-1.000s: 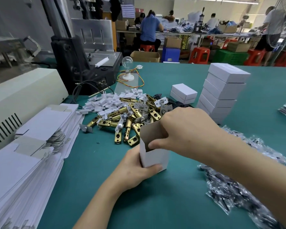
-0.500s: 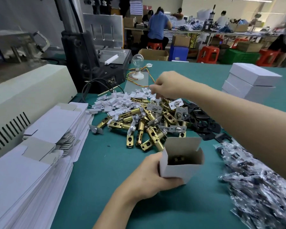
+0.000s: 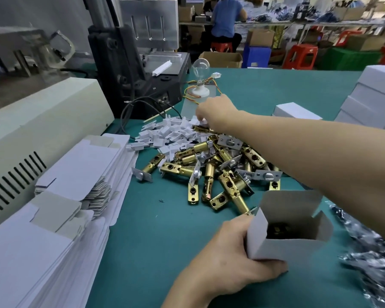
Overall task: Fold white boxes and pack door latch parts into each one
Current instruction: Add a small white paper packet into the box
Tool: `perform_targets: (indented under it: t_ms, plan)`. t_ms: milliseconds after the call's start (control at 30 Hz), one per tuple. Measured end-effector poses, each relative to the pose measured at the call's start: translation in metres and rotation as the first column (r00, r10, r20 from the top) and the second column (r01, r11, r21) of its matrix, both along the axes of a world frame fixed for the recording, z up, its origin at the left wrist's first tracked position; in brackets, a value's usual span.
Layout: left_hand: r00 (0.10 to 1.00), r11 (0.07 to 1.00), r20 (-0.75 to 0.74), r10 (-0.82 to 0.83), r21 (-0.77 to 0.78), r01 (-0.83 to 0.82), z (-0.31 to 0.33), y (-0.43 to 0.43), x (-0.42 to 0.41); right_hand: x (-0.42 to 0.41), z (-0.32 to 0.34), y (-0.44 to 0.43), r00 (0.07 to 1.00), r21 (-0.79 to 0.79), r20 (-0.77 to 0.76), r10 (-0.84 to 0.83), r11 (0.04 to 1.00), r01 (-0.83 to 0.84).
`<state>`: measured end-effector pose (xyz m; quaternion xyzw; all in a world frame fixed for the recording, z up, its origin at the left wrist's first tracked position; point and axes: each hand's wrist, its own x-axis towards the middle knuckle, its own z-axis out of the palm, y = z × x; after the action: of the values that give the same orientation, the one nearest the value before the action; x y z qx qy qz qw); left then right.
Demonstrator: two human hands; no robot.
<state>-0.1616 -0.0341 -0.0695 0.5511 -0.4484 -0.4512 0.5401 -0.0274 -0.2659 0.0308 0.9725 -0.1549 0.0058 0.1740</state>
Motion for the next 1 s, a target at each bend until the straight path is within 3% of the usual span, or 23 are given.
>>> perform_targets:
  t_ms: [133,233,367,500,600,633,700,800,900,1000]
  plan:
    - [1.0,1.0,-0.006,-0.02,-0.015,0.02,0.0,0.0,-0.001,-0.012,0.012,-0.003,0.98,0.029,0.196,0.015,0.999,-0.021]
    - [0.999,0.997,-0.008,-0.039,-0.06,0.038,0.001,-0.001,-0.001,-0.036,0.039,0.002,0.906,0.255,0.421,-0.037,0.964,-0.079]
    - [0.998,0.995,-0.03,-0.051,-0.09,0.048,0.007,0.0,-0.001,-0.094,0.076,0.028,0.772,0.507,0.626,-0.115,0.811,-0.291]
    - [1.0,0.998,0.017,-0.007,-0.055,0.008,0.008,0.003,-0.005,-0.172,0.095,0.054,0.796,0.667,0.599,-0.085,0.602,-0.439]
    - [0.999,0.999,0.036,0.023,-0.041,-0.021,0.01,0.005,-0.008,-0.224,0.098,0.066,0.874,0.801,0.485,-0.028,0.416,-0.431]
    - [0.999,0.998,0.032,0.036,-0.044,-0.035,0.011,0.006,-0.009,-0.238,0.096,0.07,0.888,0.819,0.458,-0.023,0.398,-0.412]
    - [0.997,0.996,0.017,0.073,-0.049,-0.072,0.014,0.008,-0.011,-0.259,0.092,0.073,0.898,0.797,0.44,-0.014,0.468,-0.383]
    - [0.991,0.992,0.075,0.112,-0.072,-0.107,0.017,0.01,-0.014,-0.28,0.092,0.074,0.911,0.683,0.411,0.037,0.65,-0.334]
    - [0.977,0.98,0.111,0.182,-0.096,-0.172,0.02,0.013,-0.017,-0.29,0.097,0.081,0.947,0.531,0.295,0.124,0.803,-0.271]
    - [0.968,0.974,0.145,0.206,-0.121,-0.189,0.019,0.016,-0.018,-0.288,0.098,0.098,0.954,0.438,0.207,0.217,0.851,-0.289]
